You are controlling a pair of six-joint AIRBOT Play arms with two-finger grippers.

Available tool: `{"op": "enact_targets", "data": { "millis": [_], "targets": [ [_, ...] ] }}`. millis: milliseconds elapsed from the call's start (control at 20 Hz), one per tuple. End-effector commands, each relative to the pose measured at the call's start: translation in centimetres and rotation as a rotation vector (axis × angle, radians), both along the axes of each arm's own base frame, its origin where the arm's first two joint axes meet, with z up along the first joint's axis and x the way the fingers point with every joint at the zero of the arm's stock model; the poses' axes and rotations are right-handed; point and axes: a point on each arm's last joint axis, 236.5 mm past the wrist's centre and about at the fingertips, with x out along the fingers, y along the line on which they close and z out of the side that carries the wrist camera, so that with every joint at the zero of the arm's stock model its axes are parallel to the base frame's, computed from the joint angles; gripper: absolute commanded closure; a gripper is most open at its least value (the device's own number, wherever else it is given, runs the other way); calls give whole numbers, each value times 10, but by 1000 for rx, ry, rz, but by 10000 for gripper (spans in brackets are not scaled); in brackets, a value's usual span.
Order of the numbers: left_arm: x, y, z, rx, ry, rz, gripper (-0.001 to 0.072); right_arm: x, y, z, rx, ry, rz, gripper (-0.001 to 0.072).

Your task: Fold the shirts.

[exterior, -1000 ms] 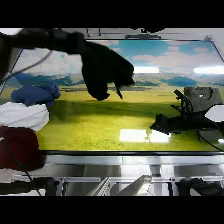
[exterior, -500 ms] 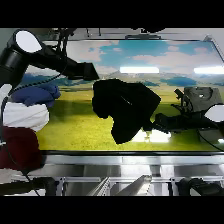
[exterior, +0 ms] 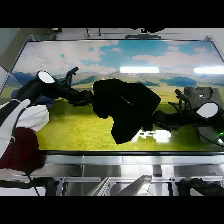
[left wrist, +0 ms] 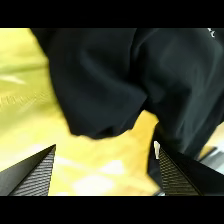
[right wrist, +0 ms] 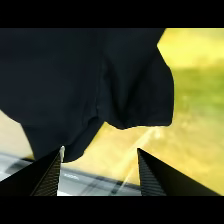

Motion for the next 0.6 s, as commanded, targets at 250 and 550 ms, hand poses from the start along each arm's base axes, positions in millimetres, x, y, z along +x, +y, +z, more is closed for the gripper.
{"op": "enact_targets", "data": {
  "millis": [250, 550],
  "targets": [
    [3, -59, -38, -132, 93, -124, 7, 3, 69, -54, 113, 81, 39, 326],
    [11, -69, -21, -150, 70, -172, 549, 19, 77, -57, 161, 41, 6, 359]
  ]
}}
